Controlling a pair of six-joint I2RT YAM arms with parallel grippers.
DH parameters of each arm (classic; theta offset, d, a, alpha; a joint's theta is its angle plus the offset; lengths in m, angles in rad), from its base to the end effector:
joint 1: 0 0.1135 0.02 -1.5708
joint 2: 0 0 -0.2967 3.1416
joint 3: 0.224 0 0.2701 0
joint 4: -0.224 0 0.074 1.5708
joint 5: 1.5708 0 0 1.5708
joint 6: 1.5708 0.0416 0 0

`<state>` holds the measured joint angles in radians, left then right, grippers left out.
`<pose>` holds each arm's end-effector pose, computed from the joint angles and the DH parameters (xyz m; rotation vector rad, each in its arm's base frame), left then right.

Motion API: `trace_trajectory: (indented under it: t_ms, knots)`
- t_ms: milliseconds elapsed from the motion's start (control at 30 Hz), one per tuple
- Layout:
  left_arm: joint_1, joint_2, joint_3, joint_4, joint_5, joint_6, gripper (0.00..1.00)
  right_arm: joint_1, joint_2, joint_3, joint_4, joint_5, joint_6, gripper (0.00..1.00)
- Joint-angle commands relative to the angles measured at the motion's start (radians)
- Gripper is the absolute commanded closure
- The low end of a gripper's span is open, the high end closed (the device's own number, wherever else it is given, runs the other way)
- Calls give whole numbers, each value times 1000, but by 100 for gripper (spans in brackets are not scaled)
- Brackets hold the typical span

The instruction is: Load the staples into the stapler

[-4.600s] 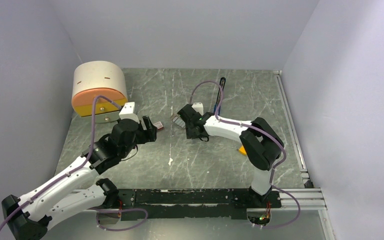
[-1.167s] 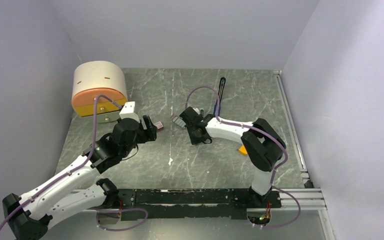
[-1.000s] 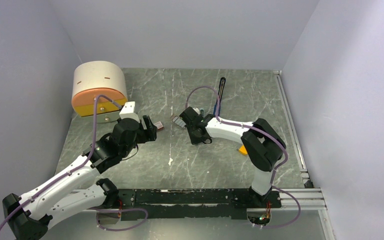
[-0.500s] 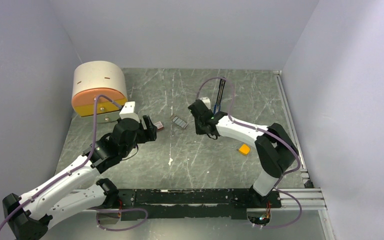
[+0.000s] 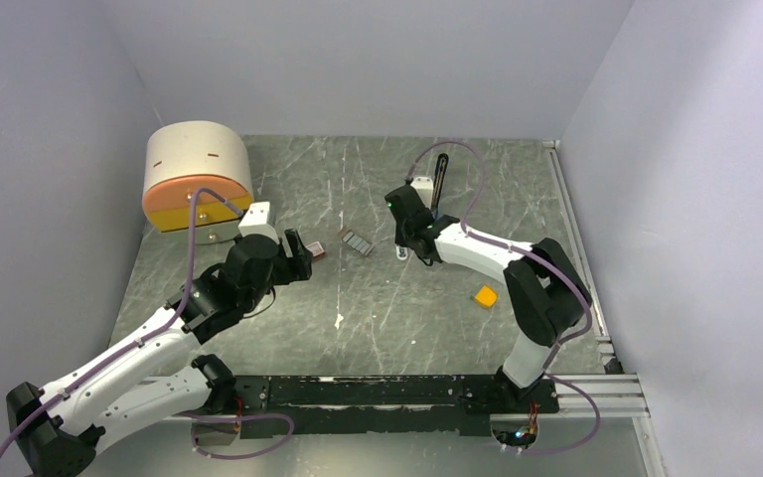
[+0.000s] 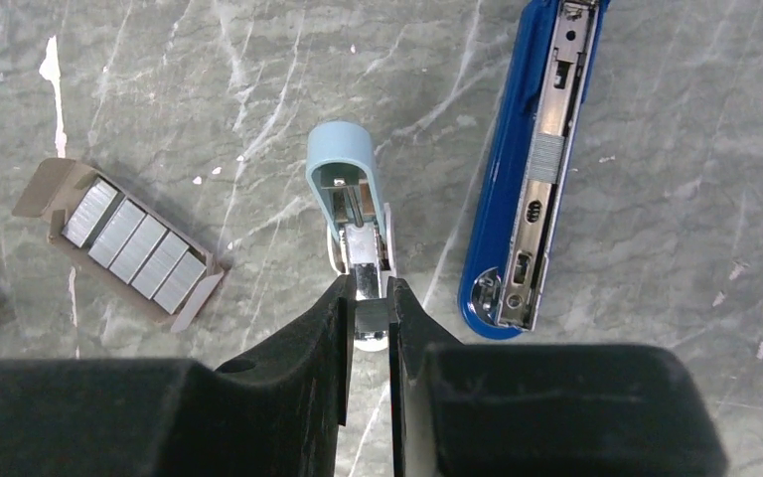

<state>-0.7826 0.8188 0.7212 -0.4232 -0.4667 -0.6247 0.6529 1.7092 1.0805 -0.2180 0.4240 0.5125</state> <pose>0.1420 -0.1148 0.3089 -0.1188 2.0506 -0.3938 0.3149 0.2193 0.2172 0.0259 2.3231 0.0664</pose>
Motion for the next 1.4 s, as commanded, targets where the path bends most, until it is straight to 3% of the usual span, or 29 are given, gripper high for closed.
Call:
trace_trajectory:
  t_ms: [0,1367]
  knots:
    - [-3,5,12,11,7,-7,23,-6,35,10,69,8,-1,81]
    - [-3,36,3,21,-3,-6,23,-6,99,-31,99,-38,-19,81]
